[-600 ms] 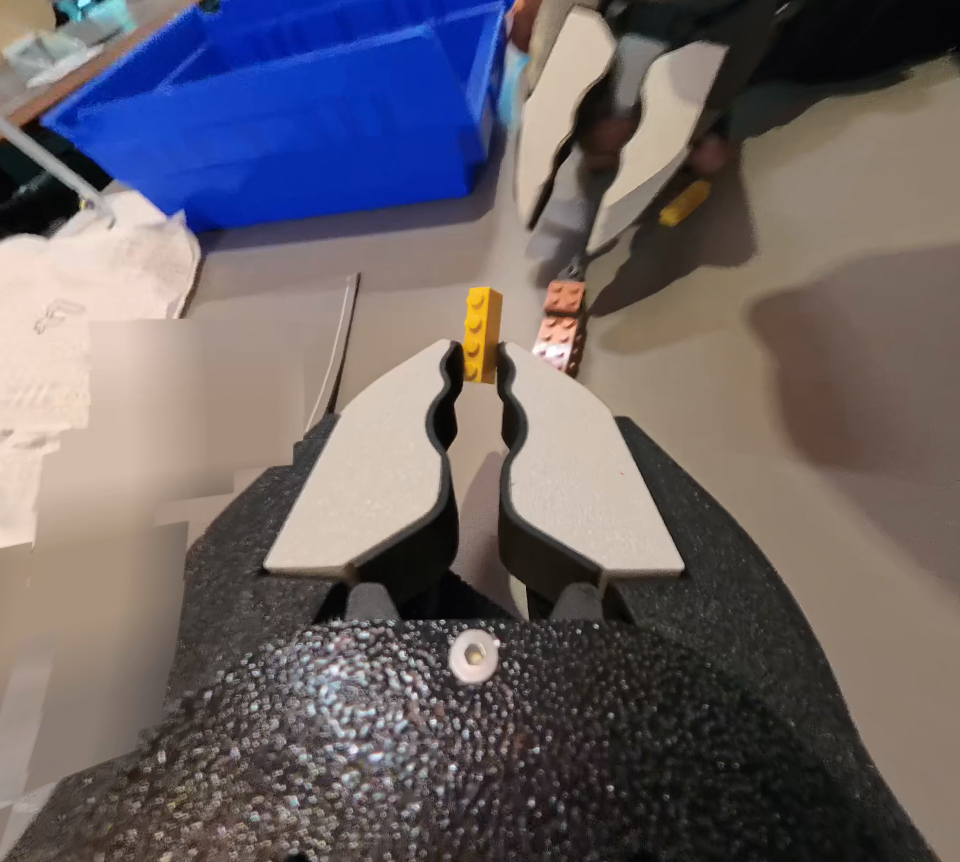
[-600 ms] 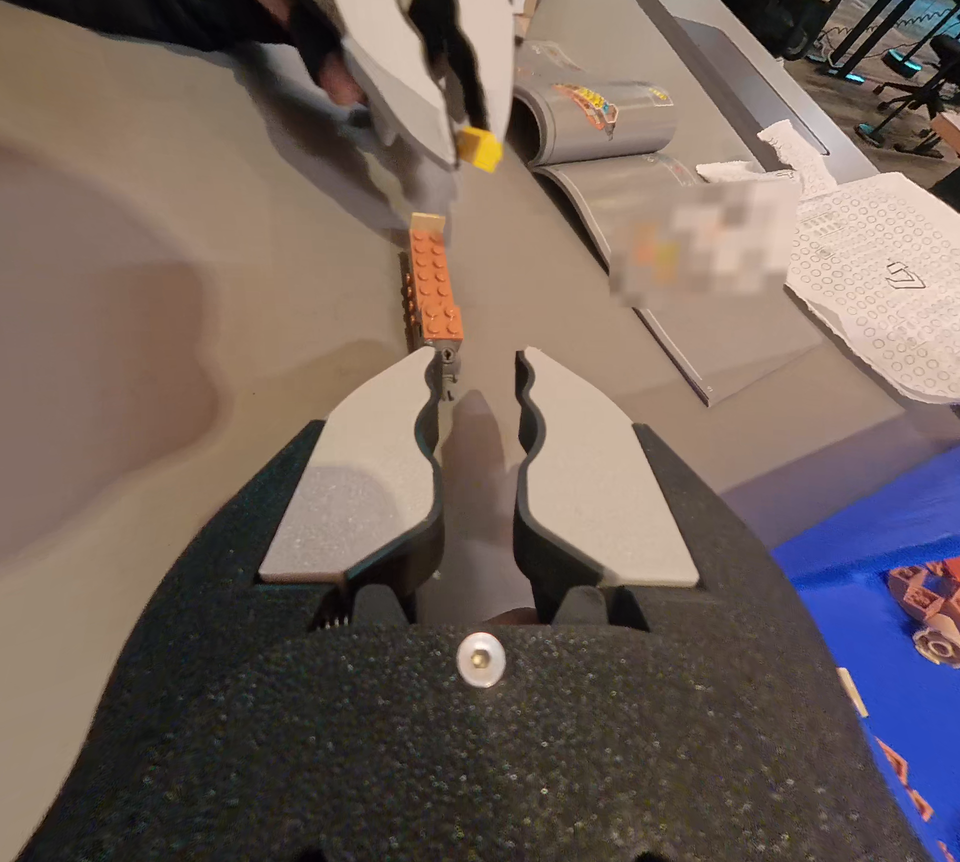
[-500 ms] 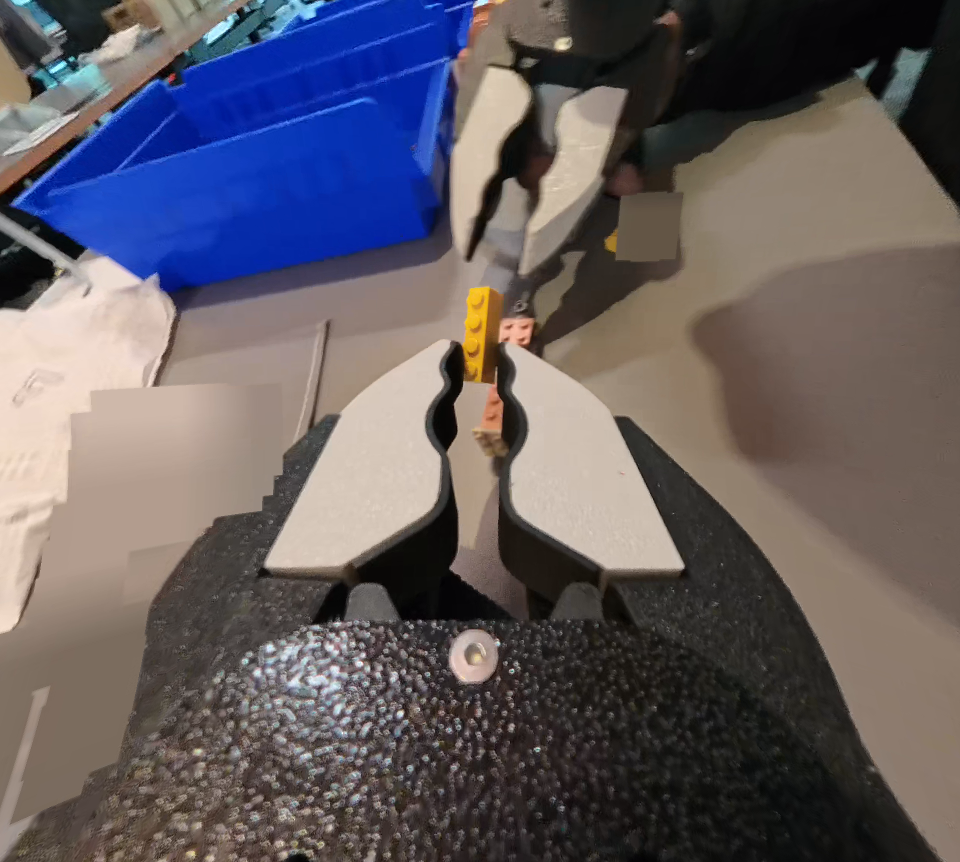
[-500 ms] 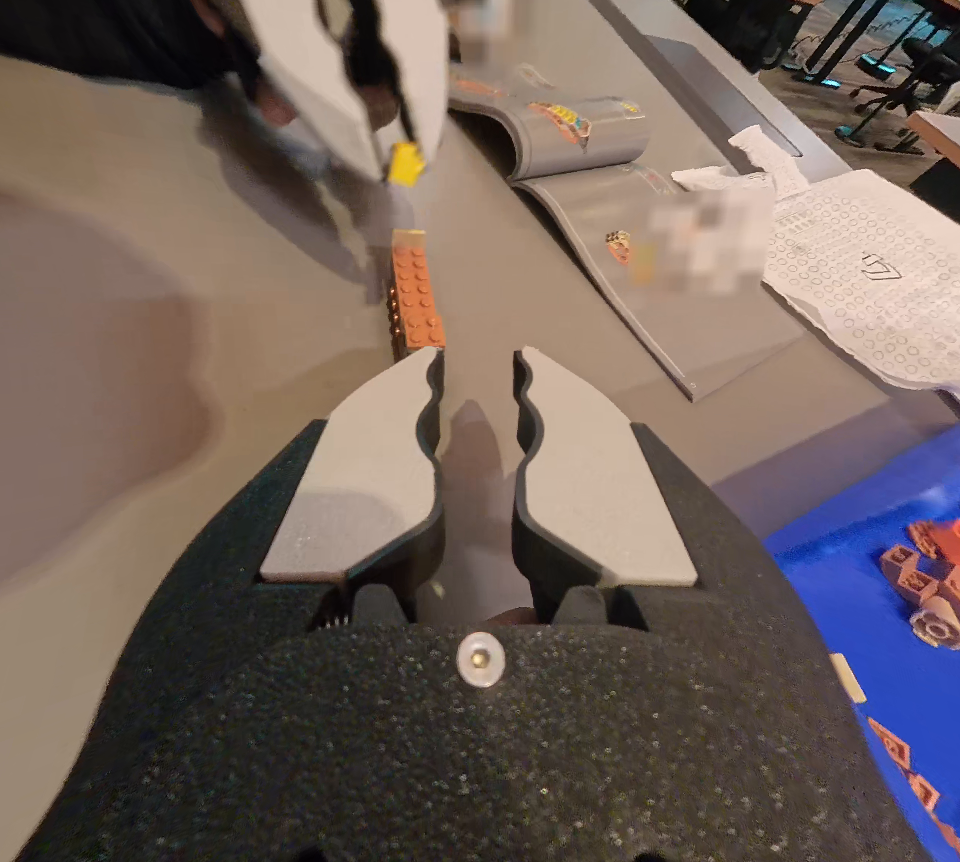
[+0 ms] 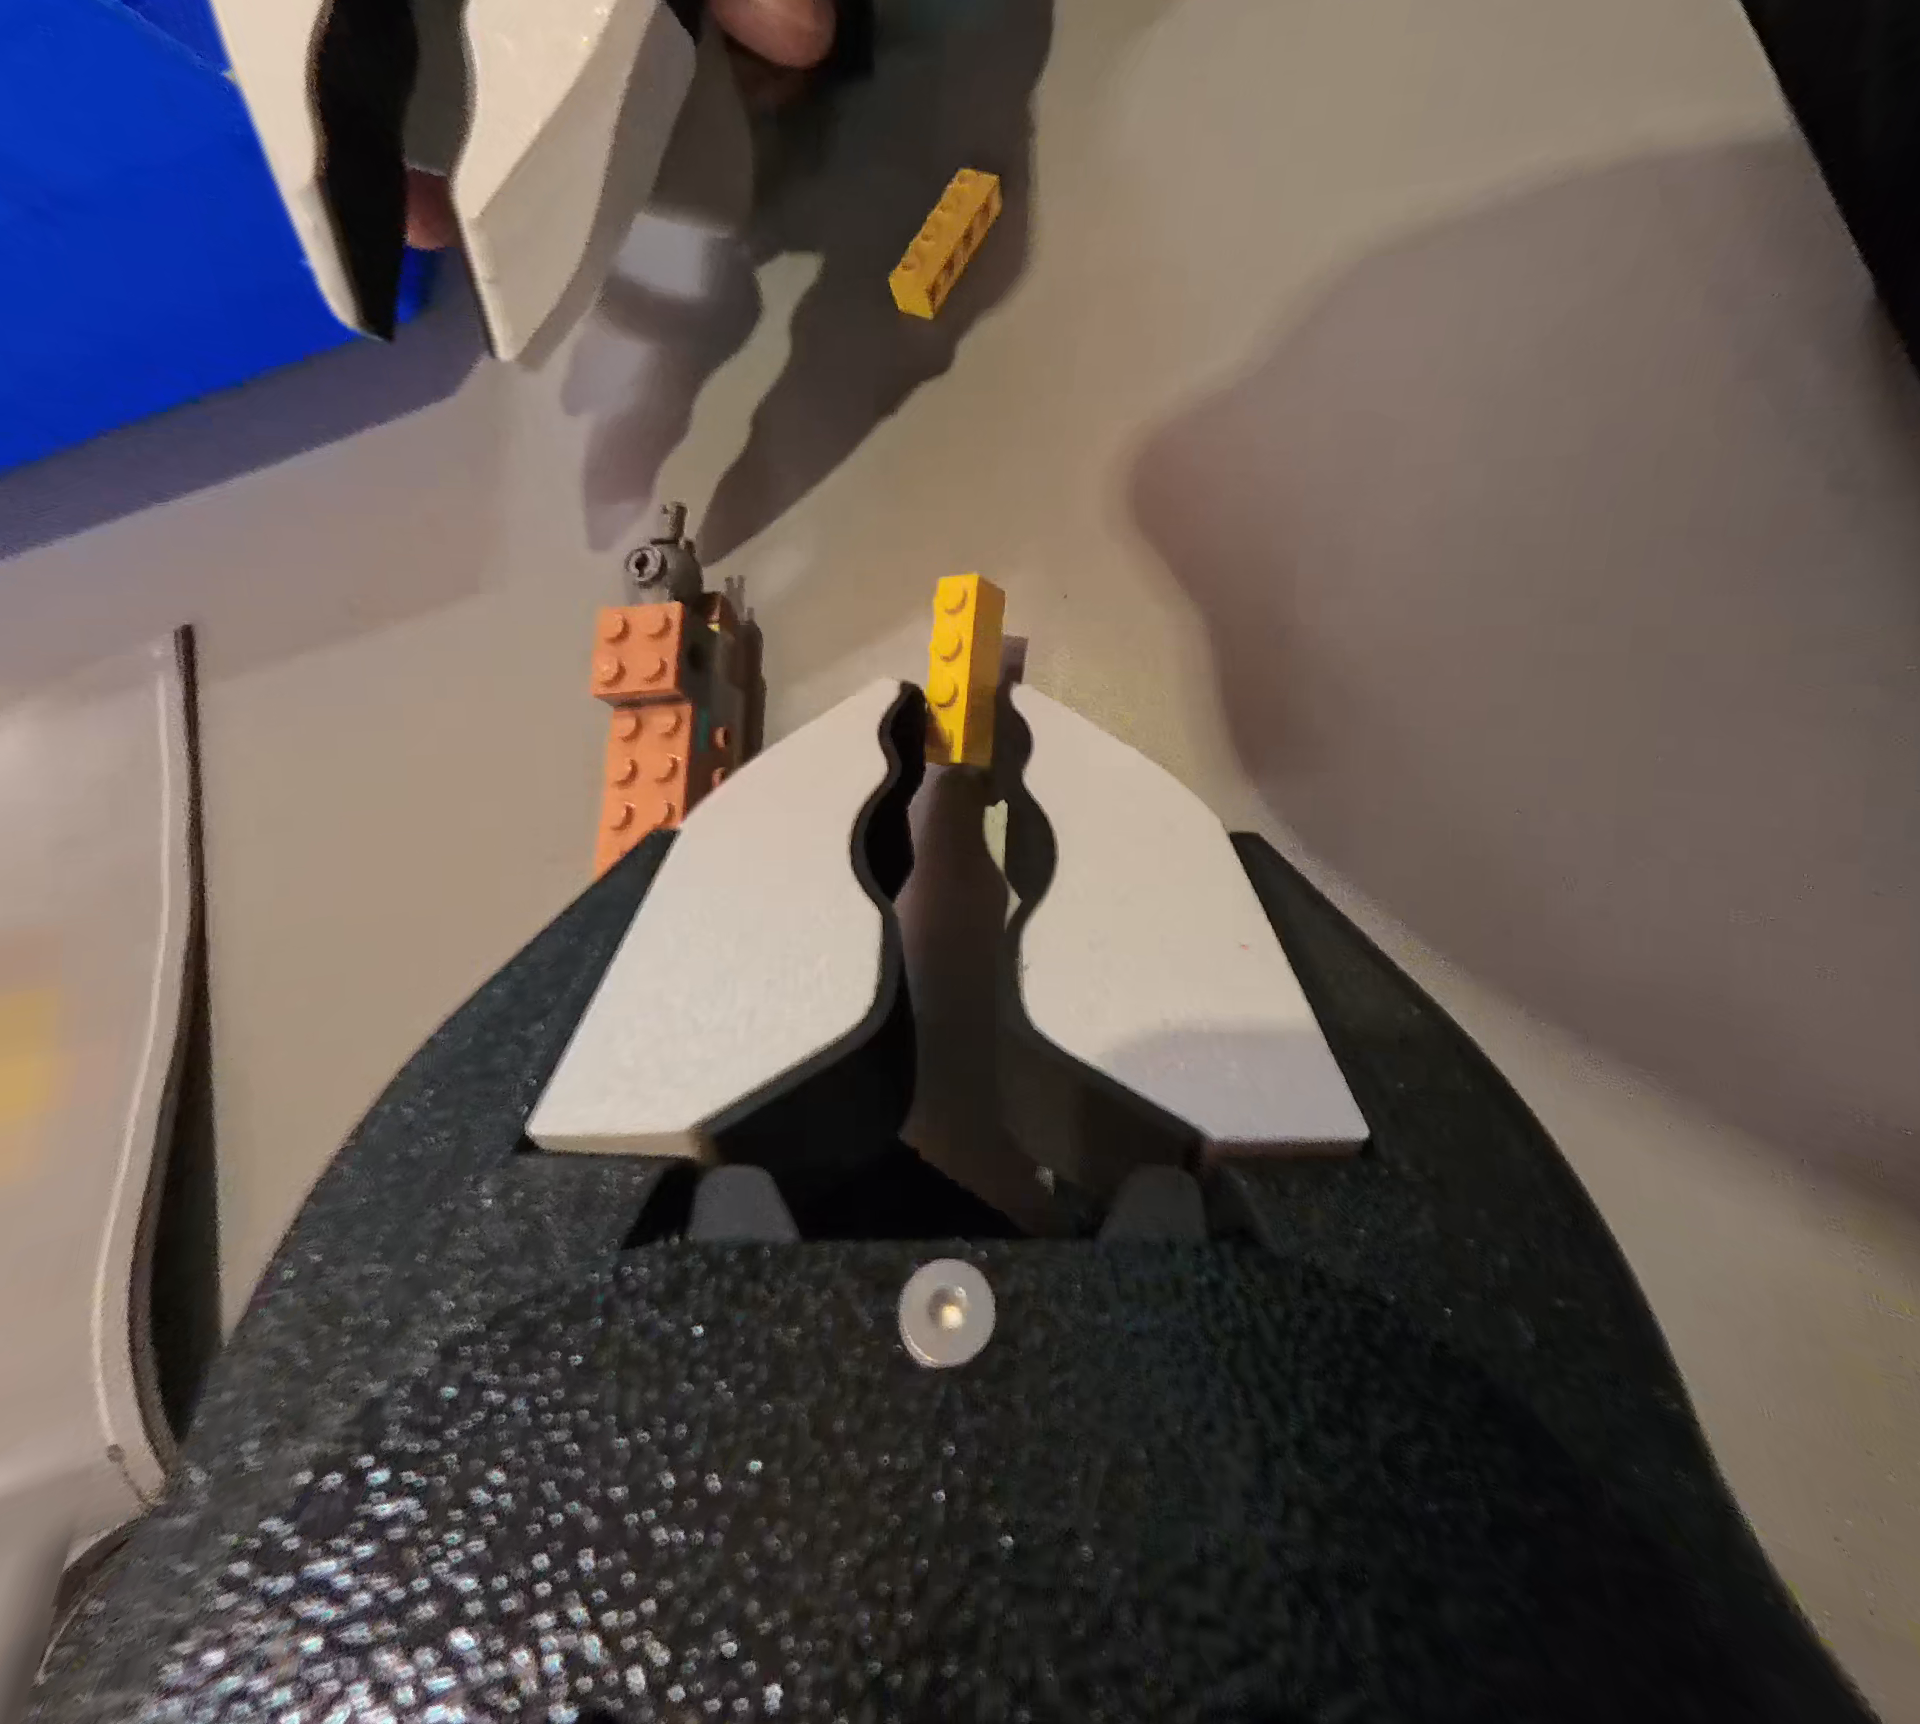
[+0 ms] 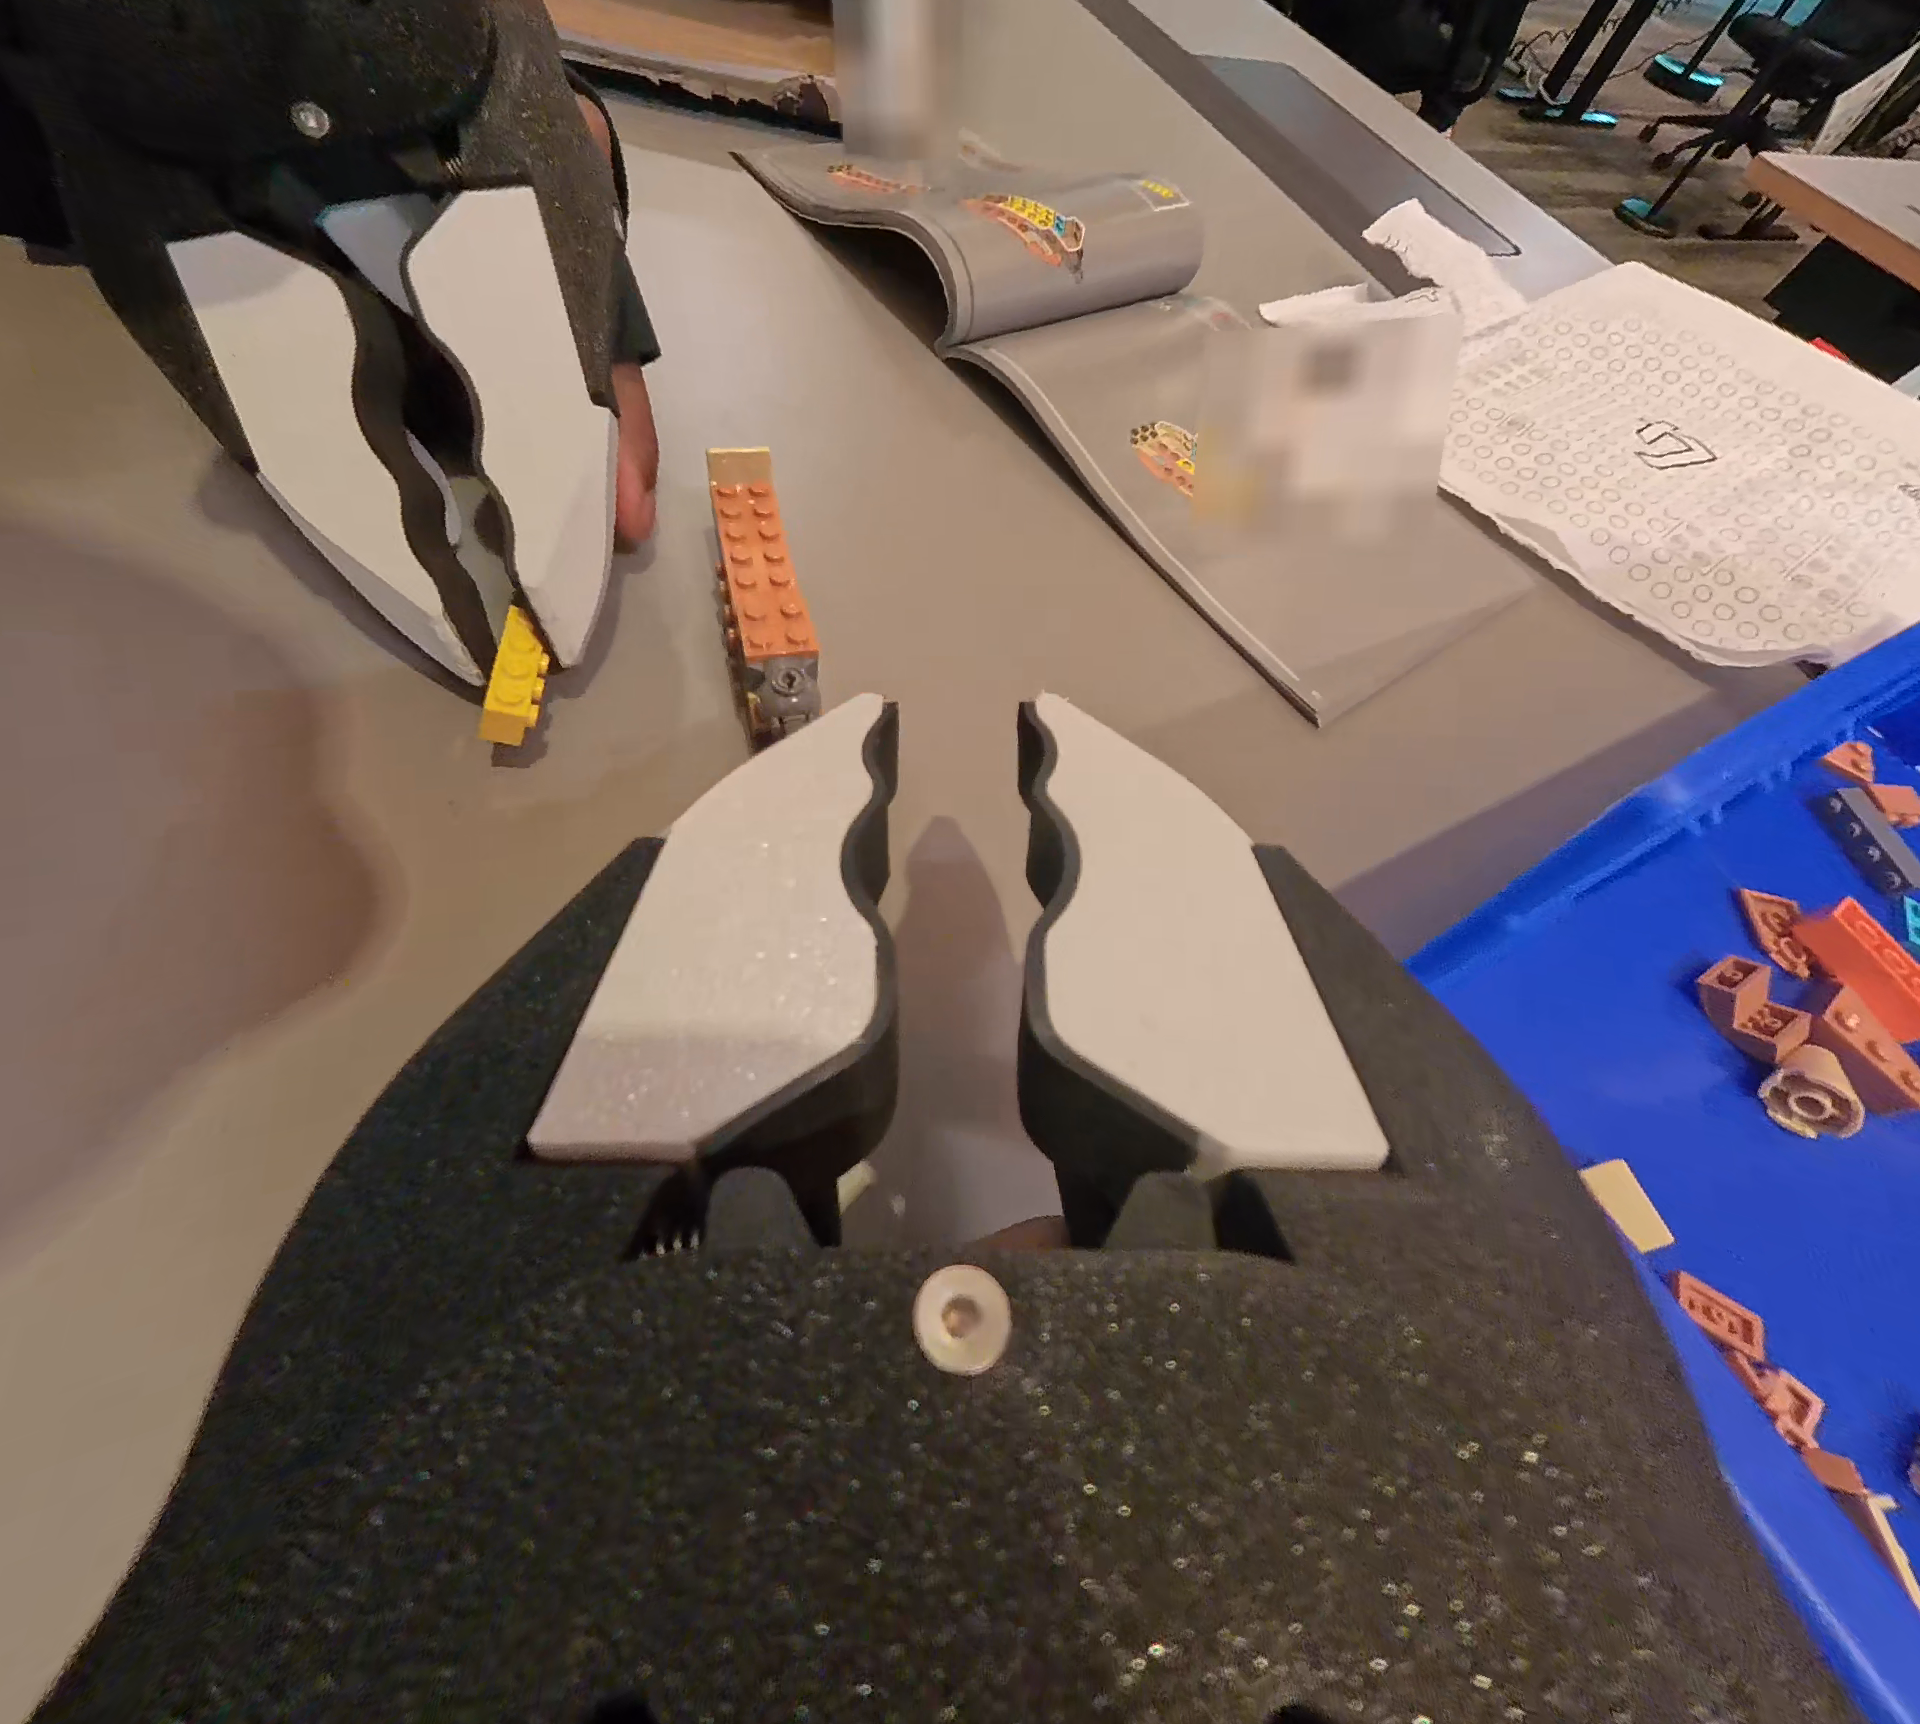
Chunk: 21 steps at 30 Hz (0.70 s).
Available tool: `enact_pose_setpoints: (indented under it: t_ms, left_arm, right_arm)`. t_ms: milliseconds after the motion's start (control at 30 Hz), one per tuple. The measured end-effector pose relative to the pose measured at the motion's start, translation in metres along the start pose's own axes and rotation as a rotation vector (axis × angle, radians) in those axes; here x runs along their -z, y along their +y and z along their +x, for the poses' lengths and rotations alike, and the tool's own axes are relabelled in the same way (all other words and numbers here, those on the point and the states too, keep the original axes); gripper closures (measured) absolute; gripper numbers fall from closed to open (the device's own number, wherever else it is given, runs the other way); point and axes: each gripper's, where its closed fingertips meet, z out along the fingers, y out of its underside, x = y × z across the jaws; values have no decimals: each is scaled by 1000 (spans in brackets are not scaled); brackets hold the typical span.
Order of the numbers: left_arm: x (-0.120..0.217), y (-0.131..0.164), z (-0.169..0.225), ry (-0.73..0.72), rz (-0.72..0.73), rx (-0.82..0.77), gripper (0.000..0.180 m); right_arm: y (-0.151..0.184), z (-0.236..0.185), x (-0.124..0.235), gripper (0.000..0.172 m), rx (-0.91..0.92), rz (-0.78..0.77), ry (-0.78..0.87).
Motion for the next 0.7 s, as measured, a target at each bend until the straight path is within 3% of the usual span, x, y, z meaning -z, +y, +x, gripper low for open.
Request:
enact_pose_setpoints:
  t_ms: [700]
  left_arm:
    - [12,-10,-3,122,123,126,161]
  right_arm:
    - [5,5,18,150,-61,25,-25]
